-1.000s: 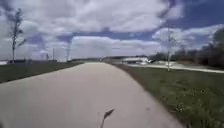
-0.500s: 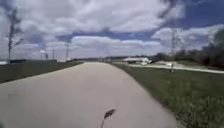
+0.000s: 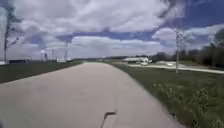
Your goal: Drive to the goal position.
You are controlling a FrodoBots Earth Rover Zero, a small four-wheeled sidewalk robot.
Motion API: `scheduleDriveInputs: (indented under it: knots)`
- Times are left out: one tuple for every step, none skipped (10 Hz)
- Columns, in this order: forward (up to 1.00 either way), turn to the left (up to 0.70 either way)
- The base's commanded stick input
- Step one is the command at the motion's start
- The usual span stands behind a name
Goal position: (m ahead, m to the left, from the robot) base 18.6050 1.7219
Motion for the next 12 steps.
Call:
scheduleDriveInputs:
  knots:
    - [1.00, 0.00]
    - [1.00, 0.00]
    - [1.00, 0.00]
    - [1.00, 0.00]
    - [1.00, 0.00]
    - [1.00, 0.00]
    - [1.00, 0.00]
    - [1.00, 0.00]
    - [1.00, 0.00]
    - [1.00, 0.00]
    - [1.00, 0.00]
    - [1.00, 0.00]
